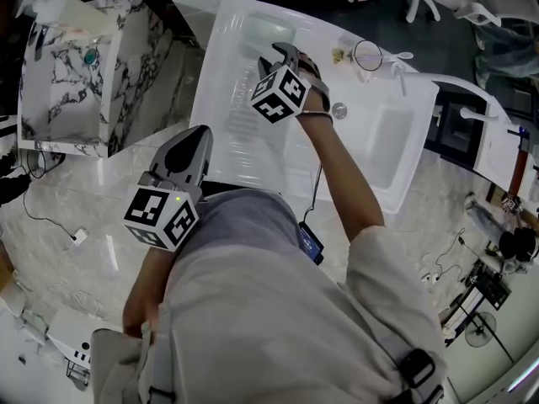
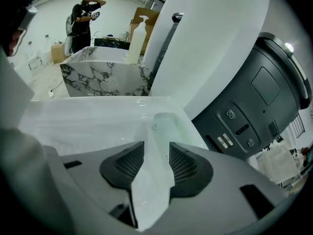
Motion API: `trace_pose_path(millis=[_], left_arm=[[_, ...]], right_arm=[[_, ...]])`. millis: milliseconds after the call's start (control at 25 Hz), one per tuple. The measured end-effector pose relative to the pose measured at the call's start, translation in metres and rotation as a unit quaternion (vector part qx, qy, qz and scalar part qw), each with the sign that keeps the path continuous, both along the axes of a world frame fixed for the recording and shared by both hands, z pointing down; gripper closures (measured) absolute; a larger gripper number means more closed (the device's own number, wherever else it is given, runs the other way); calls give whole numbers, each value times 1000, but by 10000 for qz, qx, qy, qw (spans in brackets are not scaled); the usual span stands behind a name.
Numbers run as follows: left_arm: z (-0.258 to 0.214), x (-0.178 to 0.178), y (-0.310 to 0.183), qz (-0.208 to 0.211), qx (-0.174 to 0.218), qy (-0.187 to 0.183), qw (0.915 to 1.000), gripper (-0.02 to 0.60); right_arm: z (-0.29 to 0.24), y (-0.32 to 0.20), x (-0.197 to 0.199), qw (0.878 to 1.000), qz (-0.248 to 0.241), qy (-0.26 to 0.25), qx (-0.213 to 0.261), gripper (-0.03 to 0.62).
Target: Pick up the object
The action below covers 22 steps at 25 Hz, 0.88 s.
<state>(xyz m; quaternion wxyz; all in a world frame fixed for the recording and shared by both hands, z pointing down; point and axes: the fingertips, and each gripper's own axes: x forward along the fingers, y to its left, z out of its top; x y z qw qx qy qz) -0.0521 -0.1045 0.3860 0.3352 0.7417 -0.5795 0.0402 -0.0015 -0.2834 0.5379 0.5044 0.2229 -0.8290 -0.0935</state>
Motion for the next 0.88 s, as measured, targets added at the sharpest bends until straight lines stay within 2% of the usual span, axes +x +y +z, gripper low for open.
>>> trace_pose_path(millis=[200,640,880], left_arm=[[3,-1,0,12,-44,15,10000,580],[7,-9,0,-96,-112,-12,9999,580],[10,-11,-1,-109,-147,-69,9998,580]], right_arm=[[8,-11,-7,9993,-125,243,238,444],[34,-23,-14,9967,-404,648,269,444],[40,-28,-15,9944,-522,801,448,444]])
